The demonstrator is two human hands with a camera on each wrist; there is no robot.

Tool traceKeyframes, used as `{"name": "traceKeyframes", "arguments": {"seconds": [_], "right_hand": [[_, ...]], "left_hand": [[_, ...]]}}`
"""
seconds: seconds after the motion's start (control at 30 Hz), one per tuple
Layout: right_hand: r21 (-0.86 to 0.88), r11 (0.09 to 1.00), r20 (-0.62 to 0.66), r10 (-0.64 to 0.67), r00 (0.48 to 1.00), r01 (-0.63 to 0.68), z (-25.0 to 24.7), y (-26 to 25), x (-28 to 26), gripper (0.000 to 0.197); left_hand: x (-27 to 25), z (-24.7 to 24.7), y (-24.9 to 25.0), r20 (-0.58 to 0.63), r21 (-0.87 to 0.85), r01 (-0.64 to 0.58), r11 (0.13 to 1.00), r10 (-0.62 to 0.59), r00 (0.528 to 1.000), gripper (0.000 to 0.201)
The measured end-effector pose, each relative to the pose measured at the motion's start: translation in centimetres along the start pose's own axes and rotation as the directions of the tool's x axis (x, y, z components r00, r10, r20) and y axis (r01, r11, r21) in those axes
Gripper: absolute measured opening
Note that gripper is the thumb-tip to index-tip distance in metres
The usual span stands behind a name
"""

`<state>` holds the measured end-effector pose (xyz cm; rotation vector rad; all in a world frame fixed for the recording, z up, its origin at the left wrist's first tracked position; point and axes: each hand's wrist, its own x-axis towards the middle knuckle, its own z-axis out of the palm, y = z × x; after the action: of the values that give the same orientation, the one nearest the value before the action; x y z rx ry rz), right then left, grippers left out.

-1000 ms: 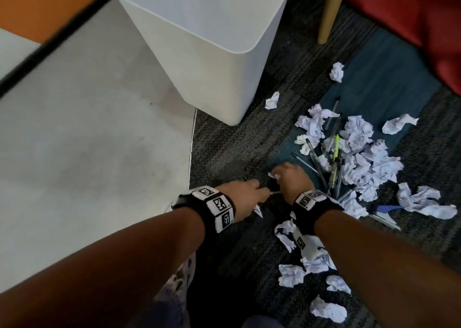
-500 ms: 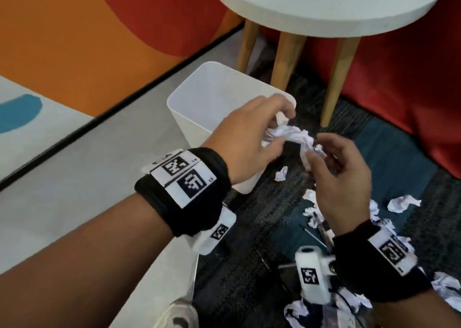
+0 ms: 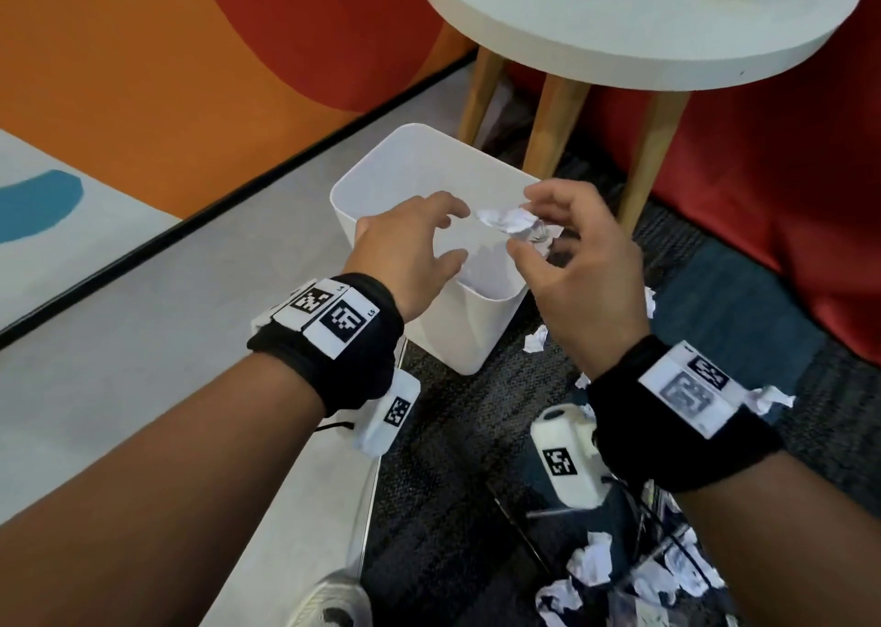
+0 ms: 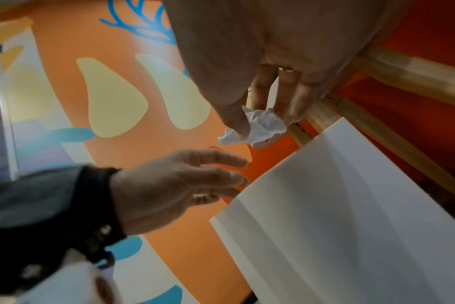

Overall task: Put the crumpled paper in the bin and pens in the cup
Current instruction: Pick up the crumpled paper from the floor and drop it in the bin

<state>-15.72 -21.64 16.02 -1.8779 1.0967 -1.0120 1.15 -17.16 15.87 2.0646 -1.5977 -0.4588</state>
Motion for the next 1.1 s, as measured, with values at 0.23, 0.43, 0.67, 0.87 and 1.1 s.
{"name": "traceKeyframes", "arguments": {"seconds": [0.23, 0.43, 0.67, 0.87, 1.1], "right_hand": [[-0.137, 0.991, 0.022, 0.01, 1.0, -0.007, 1.3, 0.3, 1.0, 0.037], [-0.251, 0.965, 0.09, 0.101, 0.991, -0.076, 0.4, 1.7, 0.4, 0.047], [-0.215, 0.916, -0.071, 0.331, 0.941, -0.339, -5.0, 8.0, -6.6, 0.007], [-0.629, 0.646, 0.237, 0.689, 0.685, -0.433, -8.0, 16.1, -17.0, 0.004], [-0.763, 0.553, 0.417, 0.817, 0.399, -0.335, -6.7, 20.6, -26.0, 0.05]], "left_hand": [[0.0, -2.5, 2.1, -0.054, -0.007, -0.09, 0.996, 0.09, 0.995, 0.019], [-0.9, -4.3, 5.0, -0.085, -0.041, -0.154, 0.987, 0.15, 0.985, 0.014], [-4.5, -1.1, 9.4, 0.085, -0.085, -0.362, 0.928, 0.369, 0.926, 0.013], [-9.9, 9.2, 9.3, 0.558, -0.019, -0.486, 0.874, 0.412, 0.72, 0.015], [-17.2, 20.6, 4.3, 0.969, 0.011, -0.567, 0.824, 0.13, 0.208, 0.022]]}}
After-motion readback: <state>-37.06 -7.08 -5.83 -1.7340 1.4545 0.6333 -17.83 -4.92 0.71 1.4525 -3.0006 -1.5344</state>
